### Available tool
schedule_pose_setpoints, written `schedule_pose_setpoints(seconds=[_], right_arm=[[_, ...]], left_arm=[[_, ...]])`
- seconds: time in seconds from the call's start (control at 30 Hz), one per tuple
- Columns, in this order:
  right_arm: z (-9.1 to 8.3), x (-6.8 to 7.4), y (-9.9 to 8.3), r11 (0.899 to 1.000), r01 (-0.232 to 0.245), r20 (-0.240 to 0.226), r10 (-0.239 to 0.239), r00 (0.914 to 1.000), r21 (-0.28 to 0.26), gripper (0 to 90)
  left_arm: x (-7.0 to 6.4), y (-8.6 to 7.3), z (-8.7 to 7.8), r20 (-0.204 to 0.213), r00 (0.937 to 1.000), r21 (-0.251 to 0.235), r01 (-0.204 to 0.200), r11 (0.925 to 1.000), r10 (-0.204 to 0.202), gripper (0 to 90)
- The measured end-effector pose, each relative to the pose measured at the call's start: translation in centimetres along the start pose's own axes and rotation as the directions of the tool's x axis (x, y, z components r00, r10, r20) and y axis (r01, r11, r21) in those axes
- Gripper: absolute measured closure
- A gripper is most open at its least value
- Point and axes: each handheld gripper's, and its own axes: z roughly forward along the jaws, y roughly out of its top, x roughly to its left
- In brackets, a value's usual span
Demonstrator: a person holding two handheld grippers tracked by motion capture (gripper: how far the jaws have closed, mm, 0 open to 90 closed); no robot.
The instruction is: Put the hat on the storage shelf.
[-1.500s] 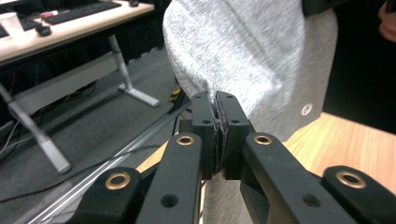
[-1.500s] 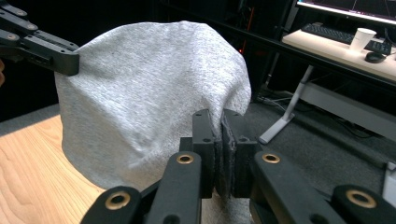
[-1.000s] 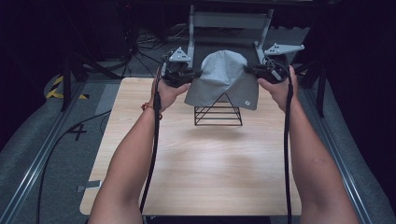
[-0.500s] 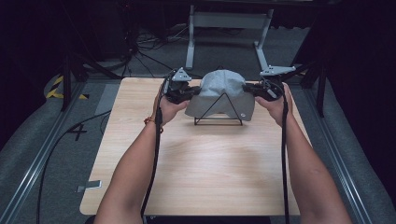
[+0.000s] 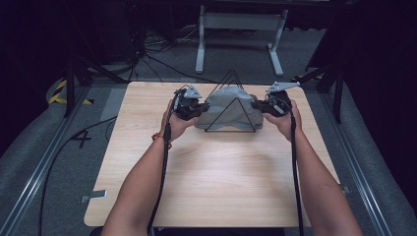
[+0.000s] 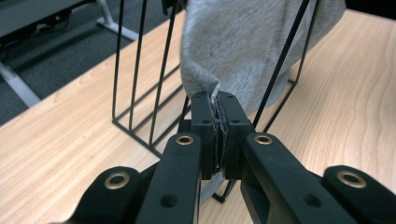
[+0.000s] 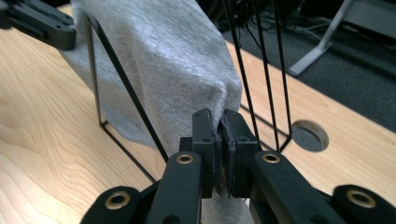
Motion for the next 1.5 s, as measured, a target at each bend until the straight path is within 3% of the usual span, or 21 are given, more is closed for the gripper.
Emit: schedule_pose_setpoints(seconds=[0.27,0.4,0.57,0.73,0.83,0.87,1.13,1.2,1.3,1.5], right_arm=[[0.3,0.1,-0.9,1.000,-0.009,0.023,0.009,0.9997,0.018,83.3],[-0.8,0.1,-0.6,1.000,0.002,0.052,-0.002,0.9986,0.002,77.2],[-2.5,0.2,-0.5,1.000,0.014,0.078,-0.013,0.9969,-0.011,71.5],[-4.0,0.6,-0.9,1.000,0.030,0.075,-0.031,0.9967,0.004,67.1],[-5.1,1.1,-1.6,0.999,0.046,0.077,-0.047,0.9960,0.014,65.3],[-5.8,1.4,-2.1,0.998,0.054,0.074,-0.055,0.9957,0.018,64.1],[-8.0,2.0,-4.6,0.997,0.071,0.072,-0.074,0.9947,0.044,60.0],[-8.5,2.1,-5.4,0.996,0.070,0.069,-0.073,0.9949,0.049,58.7],[-9.2,2.4,-6.5,0.995,0.076,0.073,-0.081,0.9940,0.063,57.0],[-10.3,2.9,-9.0,0.994,0.067,0.079,-0.074,0.9941,0.088,53.4]], left_arm=[[0.1,-0.8,-0.3,-0.013,0.9999,0.005,0.006,1.0000,-0.006,84.8],[0.2,-0.8,-1.9,-0.028,0.9996,-0.020,0.000,0.9998,0.000,78.9],[-0.1,-1.2,-4.3,-0.051,0.9980,-0.009,-0.036,0.9993,0.036,74.4],[-0.6,-2.0,-6.0,-0.076,0.9956,0.018,-0.053,0.9984,0.054,68.4],[-1.0,-2.9,-7.6,-0.085,0.9937,0.035,-0.069,0.9970,0.072,66.5],[-1.4,-3.5,-8.4,-0.111,0.9892,0.055,-0.090,0.9944,0.096,63.4],[-2.4,-6.2,-11.1,-0.115,0.9863,0.113,-0.106,0.9879,0.119,59.3],[-2.6,-6.9,-11.6,-0.114,0.9864,0.117,-0.105,0.9875,0.119,57.7],[-3.0,-7.9,-12.2,-0.125,0.9818,0.156,-0.123,0.9801,0.143,55.6],[-4.1,-10.3,-12.8,-0.107,0.9846,0.200,-0.114,0.9731,0.138,49.6]])
